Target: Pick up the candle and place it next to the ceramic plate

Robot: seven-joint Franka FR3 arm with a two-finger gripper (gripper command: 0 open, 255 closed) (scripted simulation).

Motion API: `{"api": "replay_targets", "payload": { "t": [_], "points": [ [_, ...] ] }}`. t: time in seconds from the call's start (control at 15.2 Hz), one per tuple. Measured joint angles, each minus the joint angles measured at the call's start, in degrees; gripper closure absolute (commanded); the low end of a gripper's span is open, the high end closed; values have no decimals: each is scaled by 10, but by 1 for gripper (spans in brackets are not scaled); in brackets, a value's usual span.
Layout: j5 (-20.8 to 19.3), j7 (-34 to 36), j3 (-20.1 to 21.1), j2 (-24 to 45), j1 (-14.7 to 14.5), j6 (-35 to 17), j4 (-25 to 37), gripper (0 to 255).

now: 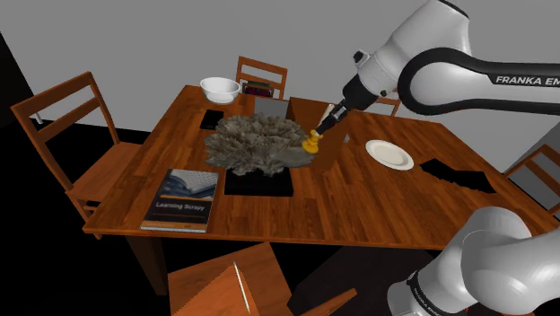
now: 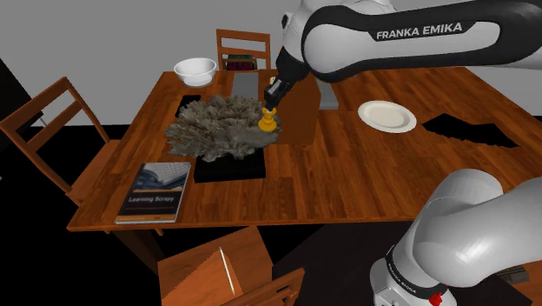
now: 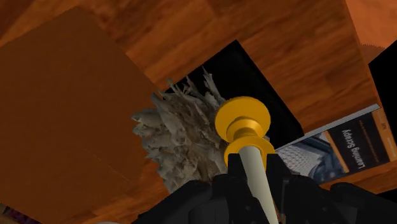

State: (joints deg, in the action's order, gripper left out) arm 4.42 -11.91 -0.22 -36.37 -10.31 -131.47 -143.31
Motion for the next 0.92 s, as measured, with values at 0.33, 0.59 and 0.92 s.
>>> {"api": "replay_targets", "payload": {
  "t": [0.33,0.59,0.92],
  "points": [
    [-15,-68,-62,-61,23,32,-34,255],
    [-34,-121,-111,-105,46,57,-56,255],
    [-61,-192,-180,-126,75,91,-48,255]
  ]
}}
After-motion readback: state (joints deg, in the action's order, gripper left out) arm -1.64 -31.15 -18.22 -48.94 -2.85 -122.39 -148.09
